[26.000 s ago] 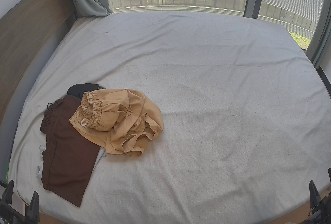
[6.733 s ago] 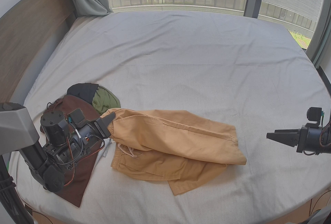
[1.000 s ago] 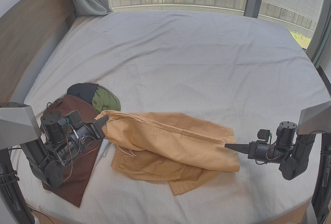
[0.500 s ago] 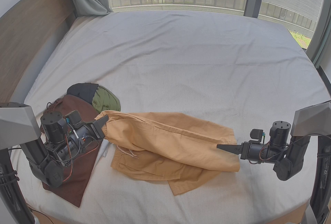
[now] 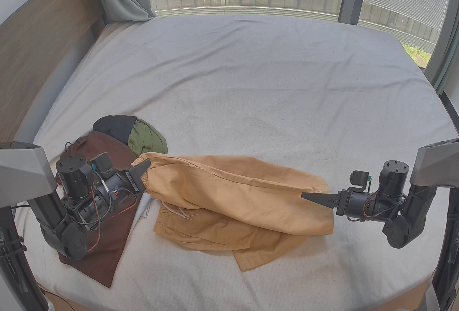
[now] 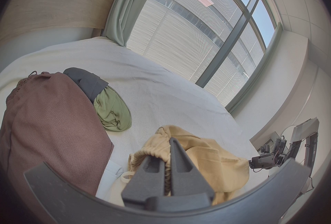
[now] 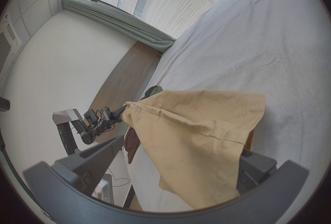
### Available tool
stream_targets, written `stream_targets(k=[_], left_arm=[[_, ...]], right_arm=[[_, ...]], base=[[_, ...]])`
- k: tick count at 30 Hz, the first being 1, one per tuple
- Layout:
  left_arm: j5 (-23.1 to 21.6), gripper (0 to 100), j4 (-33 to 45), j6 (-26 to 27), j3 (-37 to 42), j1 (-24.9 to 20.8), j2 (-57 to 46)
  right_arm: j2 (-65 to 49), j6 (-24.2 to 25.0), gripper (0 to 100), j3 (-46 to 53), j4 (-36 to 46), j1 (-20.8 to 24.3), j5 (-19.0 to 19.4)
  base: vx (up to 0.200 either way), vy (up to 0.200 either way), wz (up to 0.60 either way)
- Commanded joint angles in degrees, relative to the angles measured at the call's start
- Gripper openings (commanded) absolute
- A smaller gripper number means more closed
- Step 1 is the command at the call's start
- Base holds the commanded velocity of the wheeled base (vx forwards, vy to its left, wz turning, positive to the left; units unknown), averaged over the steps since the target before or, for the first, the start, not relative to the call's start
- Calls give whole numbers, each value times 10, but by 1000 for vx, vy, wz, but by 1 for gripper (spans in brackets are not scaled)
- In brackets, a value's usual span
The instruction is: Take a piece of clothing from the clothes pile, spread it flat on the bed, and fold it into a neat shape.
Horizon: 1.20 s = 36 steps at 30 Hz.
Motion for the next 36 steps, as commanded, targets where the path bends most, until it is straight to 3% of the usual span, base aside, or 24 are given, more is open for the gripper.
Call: stream_targets(k=[1,10,11,36], left_arm=[[0,0,-1,0,0,0,-1],[0,0,-1,-1,-1,-1,-2],[0,0,-1,-1,-1,-1,-2],[-8,0,-1,-4,-25,-1,-16]], right_arm=[[12,-1,100,-10,0,-1,-3],[13,0,100,-14,0,2,-17],[13,0,0,-15,-1,2,-17],[-38,-1,0,-16,0,8,-36]], base=[[0,0,0],[0,0,0],[0,0,0],[0,0,0]])
